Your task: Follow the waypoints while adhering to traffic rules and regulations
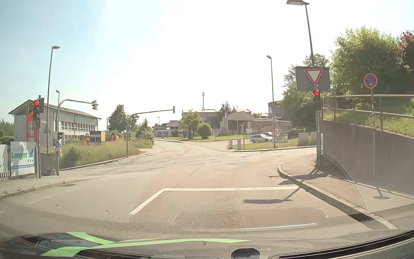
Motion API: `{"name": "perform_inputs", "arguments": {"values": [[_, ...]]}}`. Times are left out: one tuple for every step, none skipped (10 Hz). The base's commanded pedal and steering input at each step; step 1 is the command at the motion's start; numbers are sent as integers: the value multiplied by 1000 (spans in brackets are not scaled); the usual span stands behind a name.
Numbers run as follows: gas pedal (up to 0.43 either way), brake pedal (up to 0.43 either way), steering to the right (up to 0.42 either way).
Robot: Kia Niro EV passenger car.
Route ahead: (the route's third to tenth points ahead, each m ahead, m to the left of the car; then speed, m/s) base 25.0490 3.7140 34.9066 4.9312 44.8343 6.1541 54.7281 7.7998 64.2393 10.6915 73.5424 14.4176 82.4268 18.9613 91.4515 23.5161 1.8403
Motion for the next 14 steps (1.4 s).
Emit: {"name": "perform_inputs", "arguments": {"values": [[0, 189, -4], [0, 189, -4], [0, 189, -4], [0, 189, -4], [0, 189, -4], [0, 183, -4], [0, 177, -4], [0, 171, -4], [0, 171, -4], [0, 177, -4], [0, 183, -4], [0, 189, -4], [0, 189, -4], [0, 183, -4]]}}
